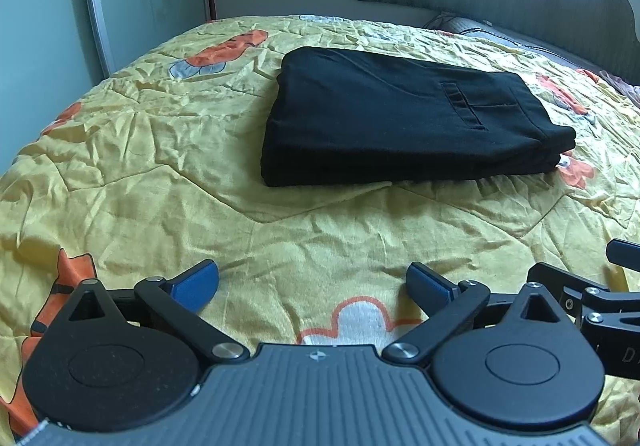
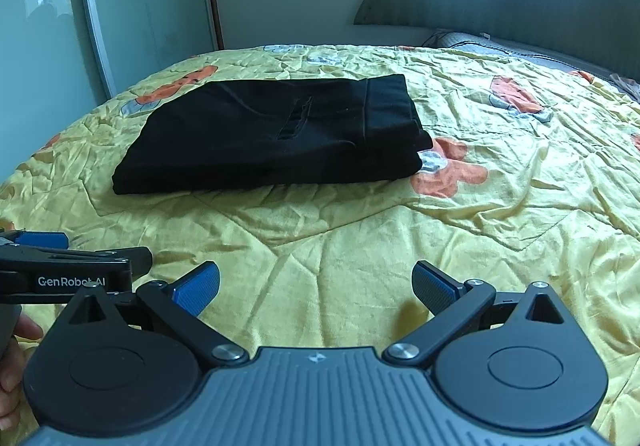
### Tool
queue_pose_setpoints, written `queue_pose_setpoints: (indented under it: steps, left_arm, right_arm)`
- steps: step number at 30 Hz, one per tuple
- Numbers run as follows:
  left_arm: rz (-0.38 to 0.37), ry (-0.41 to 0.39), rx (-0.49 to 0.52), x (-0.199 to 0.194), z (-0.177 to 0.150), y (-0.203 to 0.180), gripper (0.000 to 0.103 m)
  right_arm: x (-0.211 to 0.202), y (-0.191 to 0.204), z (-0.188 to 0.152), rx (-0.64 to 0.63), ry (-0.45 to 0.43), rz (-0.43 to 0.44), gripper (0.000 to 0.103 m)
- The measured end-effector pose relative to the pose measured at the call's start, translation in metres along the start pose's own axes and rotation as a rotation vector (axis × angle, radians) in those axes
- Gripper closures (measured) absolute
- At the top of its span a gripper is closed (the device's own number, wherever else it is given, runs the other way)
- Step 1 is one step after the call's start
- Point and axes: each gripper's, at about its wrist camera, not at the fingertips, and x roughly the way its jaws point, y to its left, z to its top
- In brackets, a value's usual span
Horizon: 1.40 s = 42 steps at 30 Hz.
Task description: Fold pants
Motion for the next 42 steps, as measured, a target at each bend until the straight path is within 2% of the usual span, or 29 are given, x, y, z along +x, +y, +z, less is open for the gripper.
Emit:
queue_pose_setpoints:
  steps: [21,31,42]
  left_arm:
    - [0.000,-0.006,0.002,-0.001,0.000,0.000,0.000]
    - [-0.017,-0.029,-0.010,-0.008,-0.003,0.001,0.001]
    - [-0.011,-0.065,0.040,-0.006,-0.010,-0.006,0.000]
  right_arm:
    - [-0.001,0.000,-0.001,-0.006,-0.001,0.001,0.000]
    - [-0.007,-0.004,-0.005,-0.045,-0.032,0.016,0.000]
    - [0.000,-0.009,-0.009,-0.064,-0.005,0.037,0.000]
